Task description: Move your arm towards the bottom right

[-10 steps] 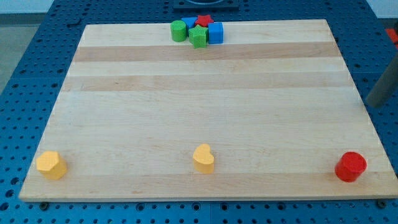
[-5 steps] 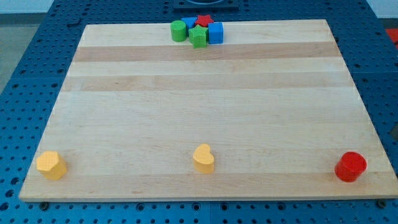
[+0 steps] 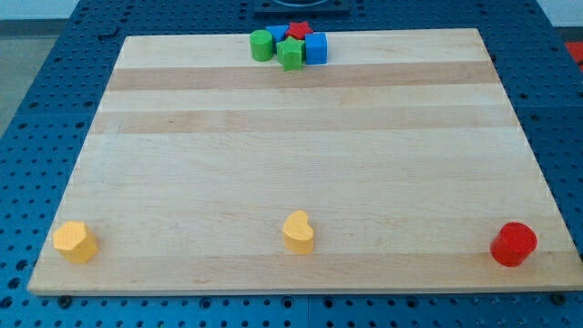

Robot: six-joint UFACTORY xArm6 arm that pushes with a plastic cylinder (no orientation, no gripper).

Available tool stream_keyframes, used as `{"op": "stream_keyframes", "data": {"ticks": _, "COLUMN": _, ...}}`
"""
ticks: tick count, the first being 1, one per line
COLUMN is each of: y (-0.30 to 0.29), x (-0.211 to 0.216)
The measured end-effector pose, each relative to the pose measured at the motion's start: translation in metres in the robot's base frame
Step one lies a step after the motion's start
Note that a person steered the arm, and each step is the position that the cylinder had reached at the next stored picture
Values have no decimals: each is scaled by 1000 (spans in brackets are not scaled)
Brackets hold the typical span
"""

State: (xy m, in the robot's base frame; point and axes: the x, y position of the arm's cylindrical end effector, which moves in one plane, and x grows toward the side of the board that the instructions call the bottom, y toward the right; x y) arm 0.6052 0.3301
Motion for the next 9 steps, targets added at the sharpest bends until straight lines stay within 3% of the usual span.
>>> {"op": "stream_keyframes", "data": {"ticks": 9, "y": -31, "x": 13}}
